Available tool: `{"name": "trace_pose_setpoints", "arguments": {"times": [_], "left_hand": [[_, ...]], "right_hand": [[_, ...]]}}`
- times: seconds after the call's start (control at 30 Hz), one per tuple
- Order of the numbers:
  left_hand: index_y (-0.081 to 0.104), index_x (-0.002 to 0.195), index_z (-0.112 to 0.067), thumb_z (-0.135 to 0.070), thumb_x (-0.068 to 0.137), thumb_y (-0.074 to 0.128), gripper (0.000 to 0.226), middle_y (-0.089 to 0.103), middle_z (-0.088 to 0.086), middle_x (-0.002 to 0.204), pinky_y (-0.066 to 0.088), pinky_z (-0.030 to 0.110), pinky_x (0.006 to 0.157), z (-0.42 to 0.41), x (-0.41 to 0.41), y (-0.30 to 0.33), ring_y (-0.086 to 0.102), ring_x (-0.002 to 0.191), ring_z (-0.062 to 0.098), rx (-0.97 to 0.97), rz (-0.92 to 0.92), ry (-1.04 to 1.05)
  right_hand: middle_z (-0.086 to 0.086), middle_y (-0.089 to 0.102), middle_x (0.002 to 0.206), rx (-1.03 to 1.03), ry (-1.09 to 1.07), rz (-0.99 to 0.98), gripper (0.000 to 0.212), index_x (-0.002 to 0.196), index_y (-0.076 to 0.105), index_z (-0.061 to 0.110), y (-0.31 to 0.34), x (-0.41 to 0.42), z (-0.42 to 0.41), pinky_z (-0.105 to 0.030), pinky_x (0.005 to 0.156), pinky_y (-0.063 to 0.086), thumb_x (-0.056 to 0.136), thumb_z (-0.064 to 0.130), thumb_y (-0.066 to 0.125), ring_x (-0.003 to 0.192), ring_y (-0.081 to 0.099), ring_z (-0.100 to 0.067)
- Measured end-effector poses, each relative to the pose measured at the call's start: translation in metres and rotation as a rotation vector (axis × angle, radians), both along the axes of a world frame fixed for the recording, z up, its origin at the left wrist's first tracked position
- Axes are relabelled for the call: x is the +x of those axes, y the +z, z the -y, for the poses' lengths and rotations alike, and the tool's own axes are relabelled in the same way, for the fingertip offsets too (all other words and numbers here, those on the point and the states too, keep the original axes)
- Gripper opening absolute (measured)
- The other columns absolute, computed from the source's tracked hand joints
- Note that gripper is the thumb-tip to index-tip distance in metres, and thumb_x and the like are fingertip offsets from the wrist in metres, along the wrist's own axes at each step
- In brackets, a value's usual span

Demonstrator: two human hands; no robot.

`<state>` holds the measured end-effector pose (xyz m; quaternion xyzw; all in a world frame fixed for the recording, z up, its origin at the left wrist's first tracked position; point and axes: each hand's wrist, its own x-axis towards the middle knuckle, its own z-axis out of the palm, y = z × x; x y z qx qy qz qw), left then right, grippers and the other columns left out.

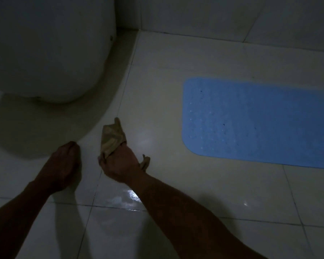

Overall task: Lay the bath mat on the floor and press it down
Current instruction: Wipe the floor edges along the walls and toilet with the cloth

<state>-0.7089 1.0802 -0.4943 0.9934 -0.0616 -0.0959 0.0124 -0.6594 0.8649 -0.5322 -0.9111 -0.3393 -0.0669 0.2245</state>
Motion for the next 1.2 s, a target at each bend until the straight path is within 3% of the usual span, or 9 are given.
{"name": "trace_pose_setpoints", "arguments": {"times": [0.1, 0.17, 0.33, 0.43, 0.53, 0.7, 0.87, 0.97, 1.2], "left_hand": [[0.044, 0.129, 0.016, -0.044, 0.096, 0.023, 0.072, 0.045, 0.037, 0.13, 0.04, 0.055, 0.096, 0.0, -0.003, -0.006, 0.046, 0.116, 0.051, -0.008, -0.085, -0.011], [0.045, 0.129, 0.015, -0.045, 0.095, 0.025, 0.072, 0.046, 0.037, 0.13, 0.042, 0.054, 0.096, 0.016, 0.0, 0.0, 0.046, 0.116, 0.049, -0.037, -0.006, -0.047], [0.047, 0.127, 0.013, -0.04, 0.089, 0.033, 0.067, 0.047, 0.034, 0.129, 0.044, 0.053, 0.095, 0.071, 0.01, 0.014, 0.049, 0.114, 0.047, -0.139, 0.002, -0.098], [0.051, 0.121, 0.015, -0.037, 0.089, 0.034, 0.063, 0.051, 0.035, 0.123, 0.046, 0.054, 0.091, 0.091, 0.017, 0.023, 0.053, 0.109, 0.049, -0.153, -0.036, -0.149], [0.052, 0.119, 0.014, -0.038, 0.088, 0.034, 0.063, 0.052, 0.034, 0.122, 0.047, 0.052, 0.089, 0.095, 0.021, 0.027, 0.053, 0.108, 0.048, -0.143, -0.03, -0.172], [0.047, 0.129, 0.012, -0.039, 0.088, 0.031, 0.067, 0.047, 0.033, 0.13, 0.043, 0.054, 0.095, 0.074, 0.025, 0.019, 0.048, 0.116, 0.048, -0.14, -0.033, -0.204], [0.043, 0.132, 0.015, -0.025, 0.089, 0.043, 0.058, 0.044, 0.036, 0.133, 0.041, 0.057, 0.098, 0.049, 0.02, 0.016, 0.045, 0.119, 0.051, -0.128, -0.033, -0.179], [0.042, 0.135, 0.013, -0.024, 0.089, 0.044, 0.059, 0.043, 0.035, 0.136, 0.037, 0.056, 0.103, 0.034, 0.021, 0.018, 0.043, 0.122, 0.051, -0.104, -0.024, -0.15], [0.038, 0.138, 0.013, -0.008, 0.09, 0.052, 0.054, 0.038, 0.035, 0.14, 0.034, 0.057, 0.106, 0.028, 0.011, 0.022, 0.038, 0.127, 0.051, -0.079, -0.036, -0.107]], "right_hand": [[-0.023, 0.024, 0.158, -0.002, 0.118, -0.054, 0.07, 0.152, 0.021, -0.004, 0.0, -0.005, 0.036, -0.036, 0.123, 0.006, 0.1, 0.034, 0.047, 0.146, 0.022, -0.032], [-0.016, 0.009, 0.163, 0.042, 0.088, -0.017, 0.074, 0.155, 0.008, 0.004, 0.013, -0.001, 0.062, -0.024, 0.12, -0.009, 0.1, 0.038, 0.044, 0.15, 0.008, -0.025], [-0.022, 0.035, 0.153, -0.106, -0.181, -0.099, 0.061, 0.146, 0.038, -0.001, 0.02, 0.018, 0.153, -0.033, 0.117, 0.015, 0.1, 0.037, 0.048, 0.142, 0.033, -0.033], [-0.022, 0.067, 0.091, -0.046, -0.441, -0.085, 0.029, 0.094, 0.069, -0.003, 0.011, -0.003, 0.18, -0.044, 0.101, 0.046, 0.094, 0.025, 0.062, 0.091, 0.065, -0.037], [-0.011, 0.05, 0.055, -0.058, -0.513, -0.037, 0.036, 0.063, 0.058, 0.002, 0.007, -0.03, 0.178, -0.04, 0.071, 0.054, 0.092, 0.022, 0.065, 0.053, 0.054, -0.028], [-0.016, 0.066, 0.107, 0.045, -0.611, -0.251, 0.048, 0.112, 0.063, 0.003, 0.032, -0.053, 0.148, -0.04, 0.088, 0.053, 0.098, 0.043, 0.039, 0.1, 0.063, -0.032], [-0.024, 0.065, 0.112, 0.114, -0.437, -0.243, 0.043, 0.111, 0.064, -0.006, 0.025, -0.078, 0.076, -0.048, 0.1, 0.046, 0.098, 0.033, 0.05, 0.107, 0.061, -0.038], [-0.024, 0.04, 0.149, 0.075, -0.292, -0.294, 0.06, 0.142, 0.041, -0.005, 0.018, -0.095, 0.033, -0.047, 0.12, 0.019, 0.103, 0.039, 0.033, 0.141, 0.034, -0.036], [-0.028, 0.034, 0.151, 0.138, -0.038, -0.073, 0.063, 0.144, 0.035, -0.01, 0.004, -0.126, 0.024, -0.052, 0.12, 0.017, 0.094, 0.023, 0.055, 0.144, 0.025, -0.041]]}}
